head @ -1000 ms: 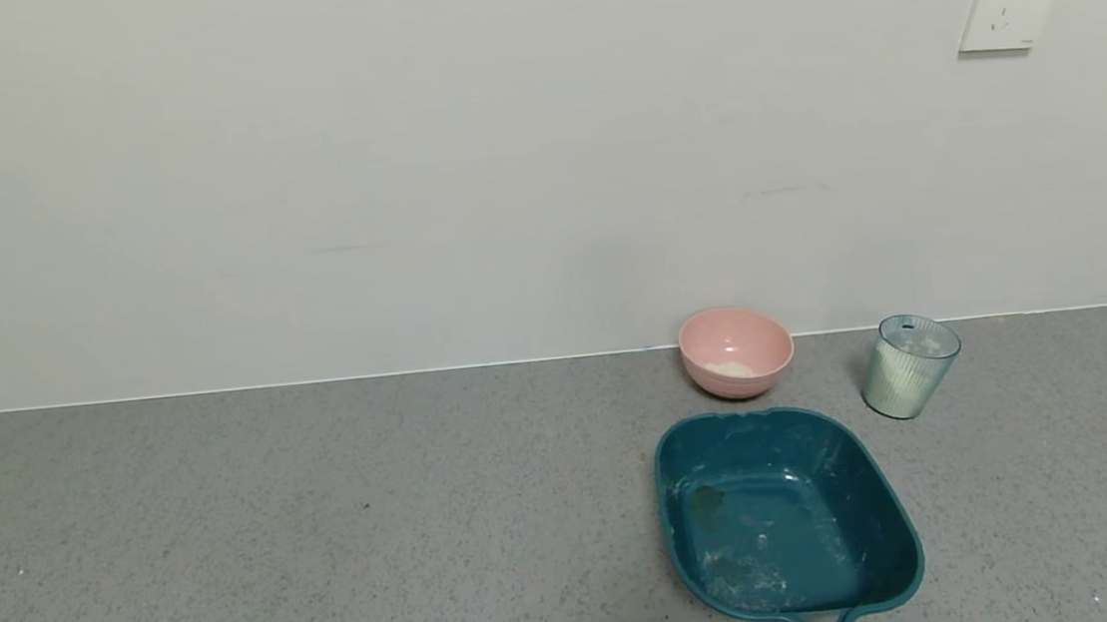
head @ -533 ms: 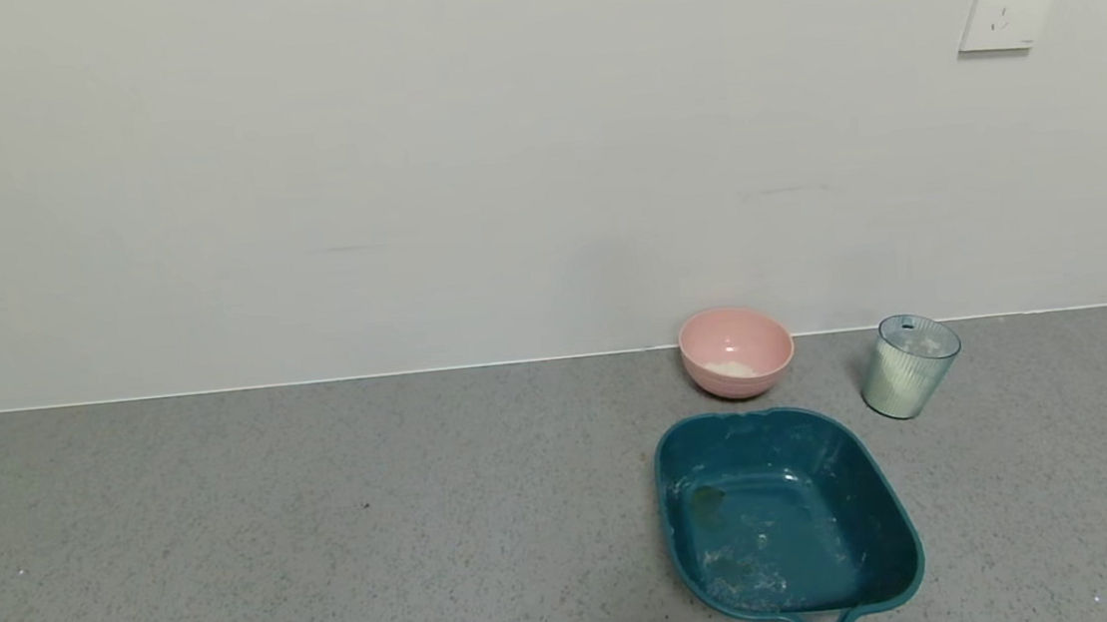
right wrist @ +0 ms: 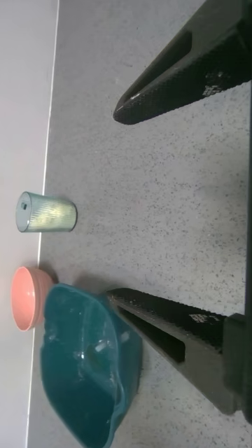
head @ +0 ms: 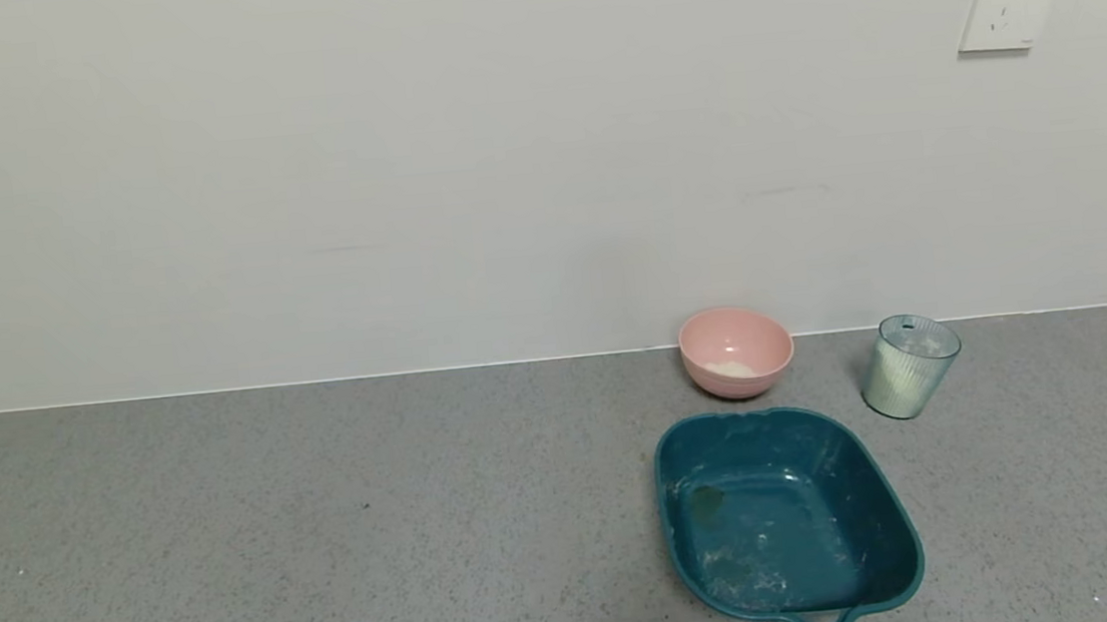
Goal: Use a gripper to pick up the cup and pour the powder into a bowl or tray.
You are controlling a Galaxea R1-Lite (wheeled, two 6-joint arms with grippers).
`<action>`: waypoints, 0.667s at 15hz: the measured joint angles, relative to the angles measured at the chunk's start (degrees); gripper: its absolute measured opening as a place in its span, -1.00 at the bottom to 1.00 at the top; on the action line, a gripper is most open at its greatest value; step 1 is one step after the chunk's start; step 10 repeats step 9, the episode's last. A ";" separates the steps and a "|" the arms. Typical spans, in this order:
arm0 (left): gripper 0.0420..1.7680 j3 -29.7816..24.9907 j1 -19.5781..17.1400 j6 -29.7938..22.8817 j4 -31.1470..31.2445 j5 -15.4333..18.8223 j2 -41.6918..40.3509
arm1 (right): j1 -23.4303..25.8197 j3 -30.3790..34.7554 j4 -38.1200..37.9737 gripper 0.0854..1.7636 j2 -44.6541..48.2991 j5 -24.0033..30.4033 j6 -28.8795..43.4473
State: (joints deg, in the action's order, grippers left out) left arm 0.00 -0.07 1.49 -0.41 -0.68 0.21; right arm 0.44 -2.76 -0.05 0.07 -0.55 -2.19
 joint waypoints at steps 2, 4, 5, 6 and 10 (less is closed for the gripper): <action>0.94 0.00 0.00 0.02 0.00 0.02 0.00 | -0.02 2.10 0.02 0.92 0.00 0.13 0.13; 0.94 0.00 0.00 0.05 0.00 0.00 0.00 | -0.09 2.55 -0.20 0.92 0.00 0.13 0.57; 0.94 0.00 0.00 0.05 0.00 0.00 0.00 | -0.09 2.65 -0.30 0.92 0.00 0.13 0.60; 0.94 0.00 0.00 0.02 0.00 0.00 0.00 | -0.09 2.68 -0.55 0.92 0.00 0.11 0.51; 0.94 0.00 0.00 0.02 0.00 0.00 0.00 | -0.09 2.76 -0.83 0.92 0.00 0.13 0.35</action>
